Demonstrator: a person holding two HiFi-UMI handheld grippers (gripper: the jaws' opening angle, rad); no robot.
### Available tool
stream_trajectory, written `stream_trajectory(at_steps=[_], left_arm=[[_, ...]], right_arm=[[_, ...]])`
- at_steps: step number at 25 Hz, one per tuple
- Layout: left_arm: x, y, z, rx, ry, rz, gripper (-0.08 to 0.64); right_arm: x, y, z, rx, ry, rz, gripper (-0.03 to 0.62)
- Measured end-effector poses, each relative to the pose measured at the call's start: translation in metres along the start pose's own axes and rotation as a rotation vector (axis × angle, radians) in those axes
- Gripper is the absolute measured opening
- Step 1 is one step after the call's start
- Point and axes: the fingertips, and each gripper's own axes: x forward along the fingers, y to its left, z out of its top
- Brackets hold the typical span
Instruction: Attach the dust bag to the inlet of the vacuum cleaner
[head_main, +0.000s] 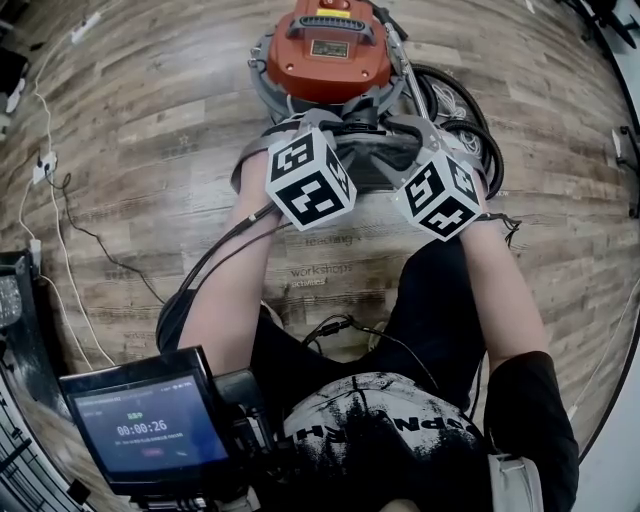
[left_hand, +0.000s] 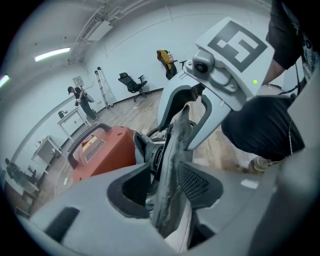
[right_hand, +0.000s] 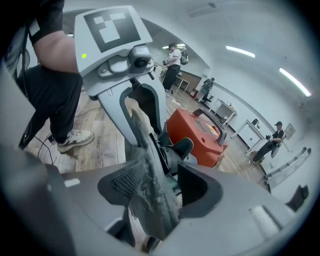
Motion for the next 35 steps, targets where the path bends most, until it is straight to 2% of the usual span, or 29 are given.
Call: stream_trajectory(at_steps=[5, 9, 12, 17, 19, 22, 27, 31, 35], left_arm=[[-0.008, 0.001, 0.002, -0.028, -0.044, 0.003, 0.202], [-0.028, 0.01, 0.011, -0.127, -0.158, 0.0, 0.174], [-0.042, 0.017, 0.011, -0.168, -0.219, 0.018, 0.122], [-0.059, 0.029, 0.008, -0.178, -0.291, 0.101, 0.011], [-0.067, 0.034, 0.009, -0.188, -0.319, 0.133, 0.006], [-0.082, 0.037, 0.012, -0.182, -0.378, 0.171, 0.005], [-0.096, 0.041, -0.009, -0.229, -0.424, 0.177, 0.005], [-0.115, 0.047, -0.039, -0.292, -0.46, 0.175, 0.005], [-0.15, 0.058, -0.06, -0.251, -0.496, 0.181, 0.005]], right_arm=[[-0.006, 0.001, 0.013, 0.074, -0.103, 0.005, 0.262], [-0.017, -0.006, 0.031, 0.11, -0.185, 0.003, 0.254], [-0.022, -0.008, 0.045, 0.136, -0.242, 0.003, 0.206], [-0.024, -0.01, 0.073, 0.155, -0.325, -0.007, 0.055], [-0.025, -0.01, 0.081, 0.159, -0.343, -0.002, 0.007], [-0.034, -0.006, 0.095, 0.195, -0.393, 0.034, 0.006], [-0.037, -0.006, 0.135, 0.157, -0.572, 0.047, 0.005], [-0.024, -0.005, 0.156, 0.17, -0.619, 0.026, 0.005], [-0.01, -0.009, 0.18, 0.186, -0.646, 0.001, 0.005]])
